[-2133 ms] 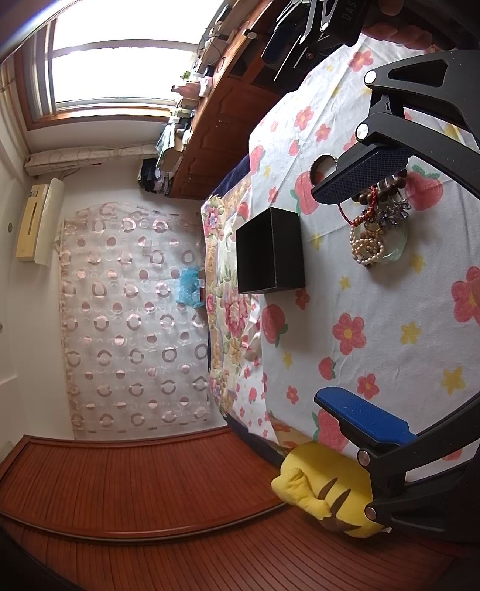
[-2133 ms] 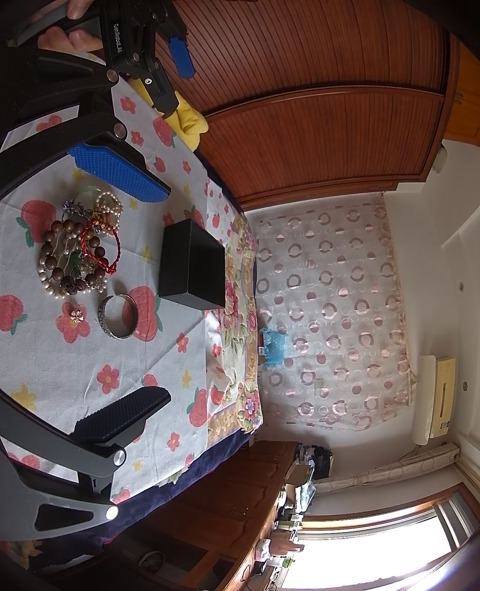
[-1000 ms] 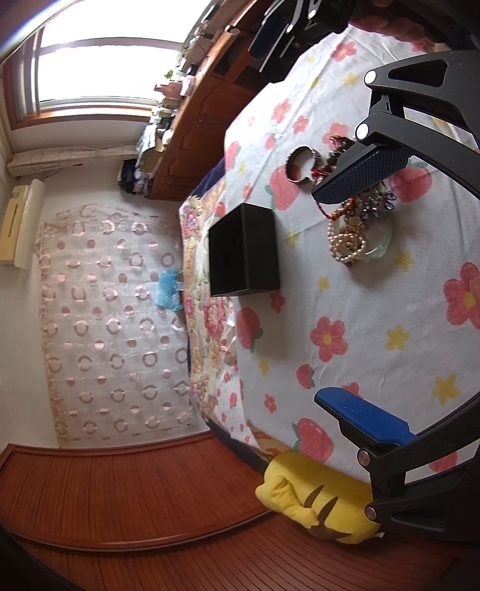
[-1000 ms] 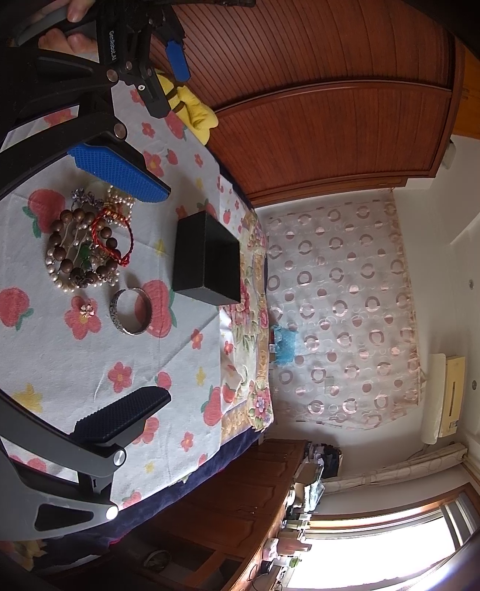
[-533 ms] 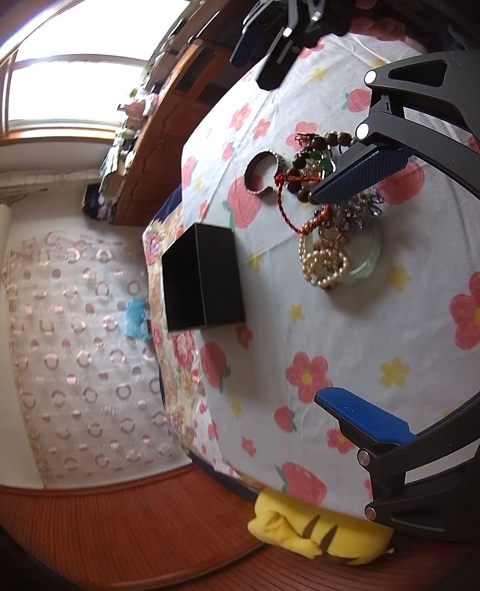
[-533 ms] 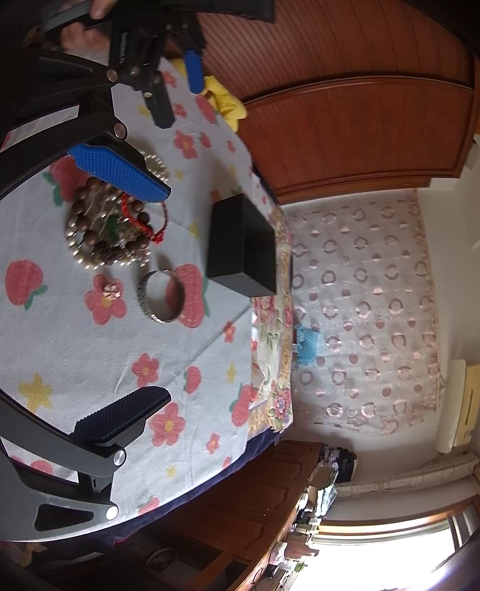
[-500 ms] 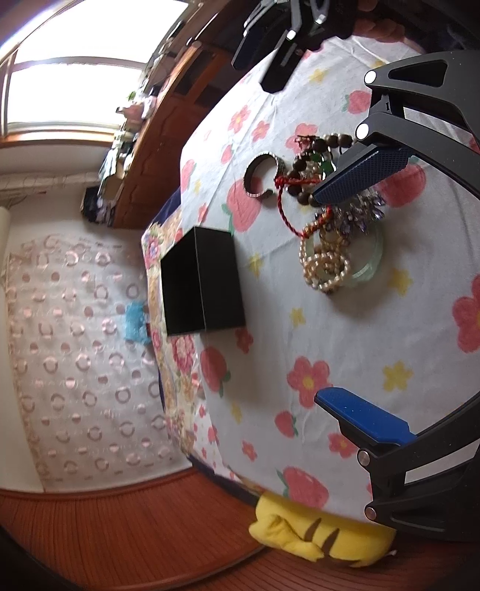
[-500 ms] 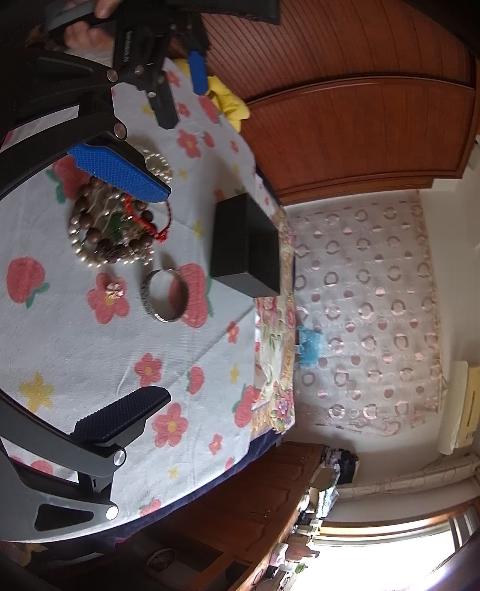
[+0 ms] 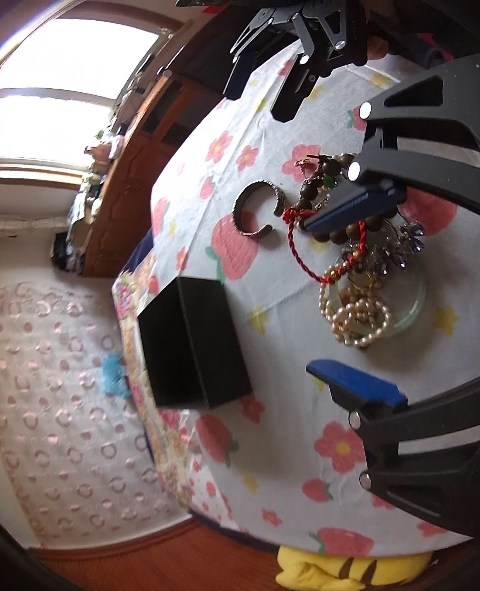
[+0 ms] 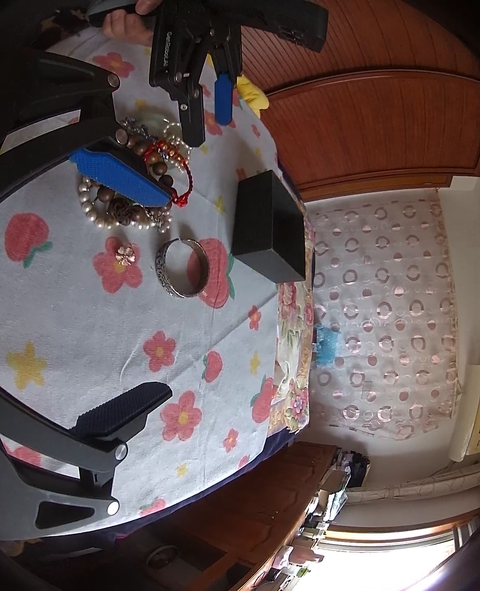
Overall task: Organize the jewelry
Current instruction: 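Grasp the red-string bracelet with the left gripper while the right gripper grasps the silver bangle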
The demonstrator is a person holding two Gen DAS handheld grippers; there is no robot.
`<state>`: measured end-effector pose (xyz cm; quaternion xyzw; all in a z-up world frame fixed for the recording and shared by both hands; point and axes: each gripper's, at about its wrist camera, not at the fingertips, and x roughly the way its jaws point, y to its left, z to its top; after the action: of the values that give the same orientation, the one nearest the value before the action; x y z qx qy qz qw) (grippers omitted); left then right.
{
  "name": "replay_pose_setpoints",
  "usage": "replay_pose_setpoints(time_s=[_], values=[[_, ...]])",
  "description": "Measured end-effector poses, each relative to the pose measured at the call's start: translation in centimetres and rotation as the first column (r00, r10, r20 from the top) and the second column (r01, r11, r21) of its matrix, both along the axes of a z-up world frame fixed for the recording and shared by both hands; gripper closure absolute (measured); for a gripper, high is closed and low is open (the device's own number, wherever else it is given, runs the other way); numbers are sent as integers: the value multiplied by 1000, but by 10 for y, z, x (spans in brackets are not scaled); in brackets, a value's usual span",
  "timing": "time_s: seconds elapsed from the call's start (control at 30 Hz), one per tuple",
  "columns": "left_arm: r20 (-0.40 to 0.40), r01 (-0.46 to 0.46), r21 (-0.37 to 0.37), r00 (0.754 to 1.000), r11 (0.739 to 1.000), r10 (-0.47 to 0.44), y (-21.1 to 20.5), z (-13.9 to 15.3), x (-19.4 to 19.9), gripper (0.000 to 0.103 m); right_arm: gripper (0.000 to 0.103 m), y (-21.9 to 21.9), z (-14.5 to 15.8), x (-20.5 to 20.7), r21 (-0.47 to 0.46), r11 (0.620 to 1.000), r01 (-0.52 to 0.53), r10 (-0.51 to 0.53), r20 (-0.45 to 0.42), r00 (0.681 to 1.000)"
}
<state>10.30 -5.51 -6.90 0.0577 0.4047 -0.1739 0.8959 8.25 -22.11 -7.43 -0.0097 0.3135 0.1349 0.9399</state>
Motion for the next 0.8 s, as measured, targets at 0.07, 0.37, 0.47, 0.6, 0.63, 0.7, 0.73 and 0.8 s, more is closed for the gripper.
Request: replay_pose_setpoints(time_s=[0.07, 0.37, 0.47, 0.6, 0.63, 0.7, 0.73, 0.8], values=[[-26, 15, 6, 1000, 1000, -15, -4, -5, 7, 47, 14, 0, -1, 6, 1, 1000, -17, 17, -13, 1000], [-107, 54, 16, 993, 998, -52, -12, -21, 29, 59, 32, 1, -10, 40, -26, 998, -50, 48, -67, 997], [-109, 72, 19, 992, 997, -70, -14, -22, 29, 59, 33, 1, -12, 54, -35, 997, -68, 64, -90, 994], [-121, 94, 30, 989, 995, -90, -18, -25, 32, 72, 37, 4, -20, 74, -26, 995, -98, 94, -135, 986], [-124, 98, 31, 988, 995, -93, -19, -26, 32, 74, 40, 6, -22, 76, -37, 994, -102, 96, -141, 985], [-122, 96, 32, 988, 995, -91, -19, -26, 32, 93, 44, 11, -26, 84, -48, 992, -118, 110, -156, 982], [-119, 95, 30, 989, 995, -91, -18, -26, 32, 98, 46, 12, -27, 86, -48, 991, -126, 117, -164, 980], [-100, 90, 26, 991, 996, -87, -17, -23, 32, 101, 50, 17, -30, 91, -56, 987, -149, 137, -180, 974]])
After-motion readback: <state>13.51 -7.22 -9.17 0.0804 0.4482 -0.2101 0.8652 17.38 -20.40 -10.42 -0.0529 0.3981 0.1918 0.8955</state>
